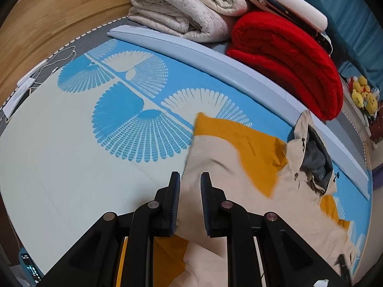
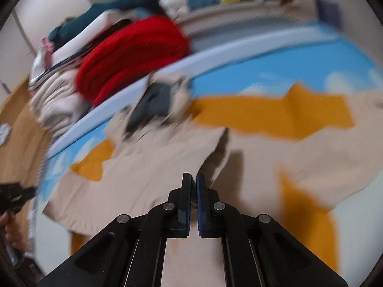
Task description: Fold large clothes
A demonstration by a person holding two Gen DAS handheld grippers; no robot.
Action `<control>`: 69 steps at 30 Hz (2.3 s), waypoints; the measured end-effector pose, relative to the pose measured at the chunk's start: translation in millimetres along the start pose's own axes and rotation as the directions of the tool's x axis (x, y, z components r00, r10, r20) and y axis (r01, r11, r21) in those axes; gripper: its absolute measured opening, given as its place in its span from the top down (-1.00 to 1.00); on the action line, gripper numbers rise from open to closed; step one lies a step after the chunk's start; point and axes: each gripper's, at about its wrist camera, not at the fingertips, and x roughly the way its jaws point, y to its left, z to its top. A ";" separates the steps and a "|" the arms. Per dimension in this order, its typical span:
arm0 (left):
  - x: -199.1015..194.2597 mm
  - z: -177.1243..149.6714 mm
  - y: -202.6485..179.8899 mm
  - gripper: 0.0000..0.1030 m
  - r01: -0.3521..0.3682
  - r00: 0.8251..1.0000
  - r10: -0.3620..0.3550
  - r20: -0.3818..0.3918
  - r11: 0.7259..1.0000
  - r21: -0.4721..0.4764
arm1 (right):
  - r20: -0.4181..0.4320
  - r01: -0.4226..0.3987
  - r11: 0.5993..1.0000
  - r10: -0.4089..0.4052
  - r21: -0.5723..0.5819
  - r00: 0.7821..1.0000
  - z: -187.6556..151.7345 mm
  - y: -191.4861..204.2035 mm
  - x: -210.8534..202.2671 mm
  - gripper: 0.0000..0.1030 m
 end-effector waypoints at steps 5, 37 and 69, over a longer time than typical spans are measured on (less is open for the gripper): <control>25.2 -15.8 -16.6 0.71 0.045 0.995 -0.039 -0.096 0.997 0.061 | -0.065 0.148 0.984 -0.142 0.100 0.988 12.0 -56.1 10.7 0.92; 89.1 -85.3 -69.2 0.60 0.001 0.954 0.104 -0.281 0.937 0.350 | -0.330 0.195 0.942 -0.098 0.273 0.939 -5.2 -121.6 71.7 0.50; -68.1 -166.8 -168.1 0.35 0.176 0.980 -0.200 -0.023 0.794 0.582 | 0.369 0.089 0.990 -0.123 0.107 0.921 37.0 -131.2 -170.4 0.50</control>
